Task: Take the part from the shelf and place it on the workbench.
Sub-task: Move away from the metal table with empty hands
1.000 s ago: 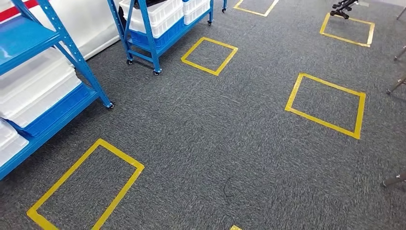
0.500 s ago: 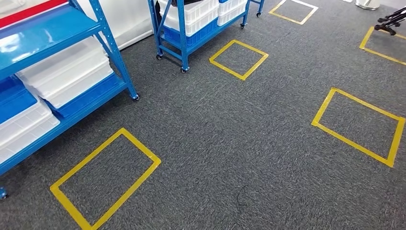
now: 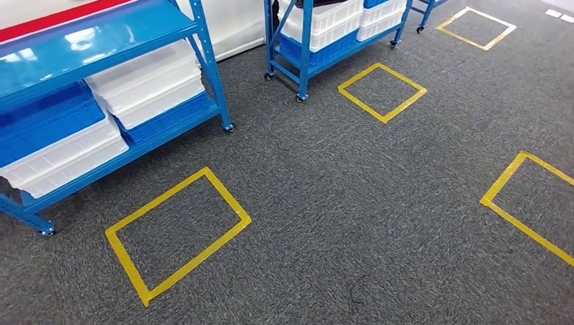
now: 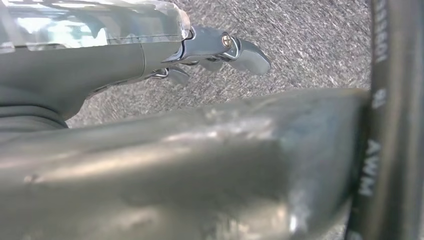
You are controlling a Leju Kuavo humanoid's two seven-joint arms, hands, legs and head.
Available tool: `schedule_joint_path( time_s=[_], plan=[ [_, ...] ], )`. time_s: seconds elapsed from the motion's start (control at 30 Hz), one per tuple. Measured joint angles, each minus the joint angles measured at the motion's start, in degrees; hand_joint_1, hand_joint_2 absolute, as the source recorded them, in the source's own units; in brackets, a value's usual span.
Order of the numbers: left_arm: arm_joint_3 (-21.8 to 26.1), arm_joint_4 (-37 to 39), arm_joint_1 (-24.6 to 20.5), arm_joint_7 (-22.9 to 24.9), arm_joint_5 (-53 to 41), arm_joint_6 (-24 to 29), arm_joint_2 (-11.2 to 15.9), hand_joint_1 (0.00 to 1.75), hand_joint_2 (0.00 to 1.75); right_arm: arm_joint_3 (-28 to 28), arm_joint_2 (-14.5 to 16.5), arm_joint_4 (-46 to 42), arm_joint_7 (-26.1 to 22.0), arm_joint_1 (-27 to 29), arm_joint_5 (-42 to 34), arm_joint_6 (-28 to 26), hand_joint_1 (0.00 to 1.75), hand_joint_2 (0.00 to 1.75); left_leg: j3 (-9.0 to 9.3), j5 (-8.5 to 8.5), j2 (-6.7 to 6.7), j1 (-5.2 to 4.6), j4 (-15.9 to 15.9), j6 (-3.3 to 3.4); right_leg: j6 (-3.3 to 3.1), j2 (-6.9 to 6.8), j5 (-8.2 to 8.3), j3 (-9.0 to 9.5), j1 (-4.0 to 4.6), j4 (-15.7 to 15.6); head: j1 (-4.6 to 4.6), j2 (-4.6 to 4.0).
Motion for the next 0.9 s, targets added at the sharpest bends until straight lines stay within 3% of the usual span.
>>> schedule_joint_path(
  time_s=[0.03,0.1,0.13,0.2,0.23,0.3,0.33,0.37,0.4,0.47,0.53,0.6,0.63,0.7,0.73,0.8,0.83,0.87,0.9],
  plan=[
    [0.0,0.0,0.0,0.0,0.0,0.0,0.0,0.0,0.0,0.0,0.0,0.0,0.0,-0.1,0.0,0.0,0.0,0.0,0.14,-0.09,0.06,-0.2,-0.6,0.38,0.32,-0.46,-0.11,0.15,0.06,0.0,0.01,0.0],
    [0.0,0.0,0.2,0.1,0.0,-0.1,0.0,0.0,0.0,-0.1,0.0,0.0,0.0,-0.4,0.1,0.1,0.0,0.0,0.14,0.13,-1.12,-0.13,-0.9,1.03,0.98,-0.98,-0.34,0.52,-0.07,0.0,0.0,0.0],
    [0.0,0.0,0.2,0.1,0.0,-0.1,0.0,0.0,0.0,-0.1,0.0,0.0,0.0,-0.5,0.1,0.2,0.0,0.0,0.32,0.31,-1.72,0.02,-1.1,1.39,1.31,-0.18,-0.86,0.48,-0.18,0.5,0.01,0.0],
    [0.0,0.0,0.1,0.2,0.0,-0.1,0.0,0.0,0.0,-0.1,0.0,0.0,0.0,-0.5,0.1,0.3,0.0,0.0,0.6,0.75,-2.89,0.34,-1.6,2.01,1.78,2.95,-3.59,-1.29,-0.46,4.7,0.02,0.0],
    [0.0,0.0,0.0,0.2,0.0,-0.1,0.0,0.0,0.0,-0.1,0.0,0.0,0.1,-0.4,0.1,0.4,0.0,0.0,0.53,0.83,-3.52,0.3,-1.6,2.17,1.88,4.53,-5.5,-3.14,-0.52,8.4,0.03,0.0],
    [0.0,0.0,-0.1,0.2,0.0,-0.1,0.0,0.0,0.0,-0.2,0.0,0.0,0.1,-0.3,0.2,0.4,0.0,0.0,0.45,0.86,-4.95,0.22,-1.5,2.27,1.96,5.69,-7.8,-6.91,-0.59,15.2,0.03,0.0],
    [0.0,0.0,-0.1,0.2,0.0,-0.1,0.1,0.0,0.0,-0.2,0.0,0.1,0.1,-0.2,0.2,0.4,0.0,0.0,0.49,0.85,-5.79,0.2,-1.5,2.26,1.93,5.84,-7.26,-7.78,-0.58,16.3,0.03,0.0],
    [0.0,0.0,-0.1,0.2,0.0,-0.1,0.1,0.0,0.0,-0.2,0.0,0.1,0.1,-0.2,0.2,0.4,0.0,0.0,0.59,0.82,-6.63,0.19,-1.5,2.23,1.83,6.02,-5.57,-7.59,-0.58,15.0,0.03,0.0],
    [0.0,0.0,-0.1,0.2,0.0,-0.1,0.1,0.0,0.0,-0.2,0.0,0.1,0.1,-0.2,0.2,0.4,0.0,0.0,0.72,0.78,-7.48,0.2,-1.4,2.17,1.67,6.53,-3.11,-6.48,-0.59,11.8,0.03,0.0],
    [0.0,0.0,-0.1,0.2,0.0,-0.1,0.0,0.0,0.0,-0.2,0.0,0.1,0.1,-0.1,0.2,0.4,0.0,0.0,0.75,0.63,-9.0,0.15,-1.3,1.88,1.23,9.0,0.89,-3.64,-0.61,4.2,0.03,0.0],
    [0.0,0.0,-0.1,0.2,0.0,-0.1,0.0,0.0,0.0,-0.3,0.0,0.1,0.1,-0.1,0.3,0.4,0.0,0.0,0.41,0.52,-10.19,0.18,-1.1,1.27,0.94,10.39,1.93,-2.4,-0.51,0.8,0.03,0.0],
    [0.0,0.0,0.0,0.2,0.0,-0.1,0.0,0.0,0.0,-0.3,0.0,0.1,0.1,-0.4,0.3,0.4,0.0,0.0,0.14,0.51,-11.21,0.29,-1.2,0.48,0.56,9.32,1.95,-2.23,-0.47,0.4,0.03,0.0],
    [0.0,0.0,0.1,0.1,0.0,-0.1,0.1,0.0,0.0,-0.3,0.0,0.1,0.1,-0.4,0.3,0.4,0.0,0.0,-0.06,0.23,-10.74,0.28,-0.9,0.16,0.23,8.69,2.03,-2.06,-0.56,0.2,0.02,0.0],
    [0.0,0.0,0.1,0.1,-0.1,-0.1,0.2,0.0,0.0,-0.3,0.0,0.2,0.0,-0.3,0.4,0.4,0.0,0.0,-1.6,-2.03,-7.95,0.2,2.6,-0.27,-0.48,7.16,2.16,-1.75,-0.75,-0.4,0.01,0.0],
    [0.0,0.0,0.0,0.1,-0.1,-0.2,0.2,0.0,0.0,-0.3,0.0,0.2,0.0,-0.2,0.5,0.4,0.0,0.0,-3.27,-3.99,-6.08,0.23,6.1,-0.41,-0.73,6.31,2.1,-1.64,-0.64,-0.4,0.01,0.0],
    [0.0,0.0,-0.1,0.1,-0.3,-0.2,0.2,0.0,0.0,-0.3,0.0,0.2,0.0,0.0,0.5,0.4,0.0,0.0,-6.84,-7.17,-4.43,0.39,13.4,-0.75,-0.95,4.6,1.89,-1.58,-0.43,-0.4,0.02,0.0],
    [0.0,0.0,-0.1,0.1,-0.3,-0.2,0.2,0.0,0.0,-0.3,0.0,0.3,0.0,0.0,0.6,0.4,0.0,0.0,-7.64,-7.38,-4.12,0.44,15.0,-0.87,-0.95,3.79,1.78,-1.52,-0.38,-0.4,0.02,0.0],
    [0.0,0.0,0.0,0.1,-0.3,-0.2,0.3,0.0,0.0,-0.3,0.0,0.3,0.0,-0.1,0.6,0.4,0.0,0.0,-7.26,-6.42,-3.89,0.47,14.3,-0.92,-0.9,3.05,1.66,-1.41,-0.37,-0.4,0.02,0.0],
    [0.0,0.0,0.1,0.1,-0.3,-0.2,0.3,0.0,0.0,-0.3,0.0,0.3,0.0,-0.1,0.6,0.4,0.0,0.0,-5.77,-4.62,-3.5,0.48,11.5,-0.88,-0.79,2.36,1.51,-1.21,-0.37,-0.4,0.01,0.0]
  ],
)
